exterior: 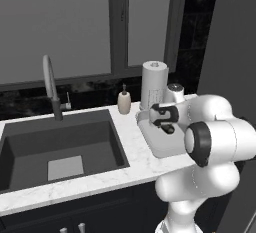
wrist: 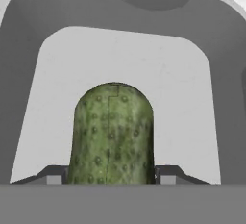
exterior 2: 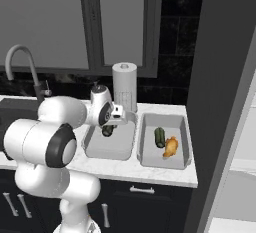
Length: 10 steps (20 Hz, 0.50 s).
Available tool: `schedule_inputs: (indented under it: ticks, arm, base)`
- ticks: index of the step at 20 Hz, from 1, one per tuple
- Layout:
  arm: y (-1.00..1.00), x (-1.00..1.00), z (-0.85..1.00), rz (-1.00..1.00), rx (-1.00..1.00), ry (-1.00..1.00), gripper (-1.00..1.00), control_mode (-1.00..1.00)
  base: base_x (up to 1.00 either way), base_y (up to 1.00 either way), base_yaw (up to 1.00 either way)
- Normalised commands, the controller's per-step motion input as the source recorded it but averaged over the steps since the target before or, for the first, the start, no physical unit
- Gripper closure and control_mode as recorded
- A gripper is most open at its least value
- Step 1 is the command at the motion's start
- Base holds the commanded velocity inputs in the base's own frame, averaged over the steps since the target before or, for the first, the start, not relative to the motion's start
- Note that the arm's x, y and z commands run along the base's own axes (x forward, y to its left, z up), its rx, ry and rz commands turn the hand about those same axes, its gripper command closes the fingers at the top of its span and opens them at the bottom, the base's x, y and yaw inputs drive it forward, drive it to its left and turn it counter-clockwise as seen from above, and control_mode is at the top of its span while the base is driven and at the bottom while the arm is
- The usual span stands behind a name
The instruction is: Place one cucumber and one chicken drumstick in each tupperware on the nearby counter, to pack two identical lunches.
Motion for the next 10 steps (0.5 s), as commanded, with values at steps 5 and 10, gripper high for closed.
schedule_inputs:
  ticks: [5,10]
  arm:
    - [0.00,0.00,-0.33,0.00,0.00,-0.01,1.00,-1.00]
    - [0.00,0.00,0.00,0.00,0.00,0.00,-1.00,-1.00]
  base:
    - [0.00,0.00,0.00]
    - [0.00,0.00,0.00]
